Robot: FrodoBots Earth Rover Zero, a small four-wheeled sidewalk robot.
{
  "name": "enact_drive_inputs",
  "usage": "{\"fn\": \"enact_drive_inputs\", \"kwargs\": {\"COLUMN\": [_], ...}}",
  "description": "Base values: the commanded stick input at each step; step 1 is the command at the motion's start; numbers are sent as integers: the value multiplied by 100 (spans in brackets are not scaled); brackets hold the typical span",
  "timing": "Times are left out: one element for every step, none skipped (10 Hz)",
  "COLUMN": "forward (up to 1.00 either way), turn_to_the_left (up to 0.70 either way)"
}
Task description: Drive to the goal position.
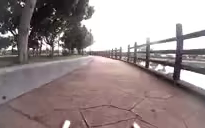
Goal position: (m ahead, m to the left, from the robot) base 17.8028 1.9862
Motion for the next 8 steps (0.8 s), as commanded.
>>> {"fn": "enact_drive_inputs", "kwargs": {"forward": [100,100,100,100,100,100,100,100], "turn_to_the_left": [0,0,0,0,0,0,0,0]}}
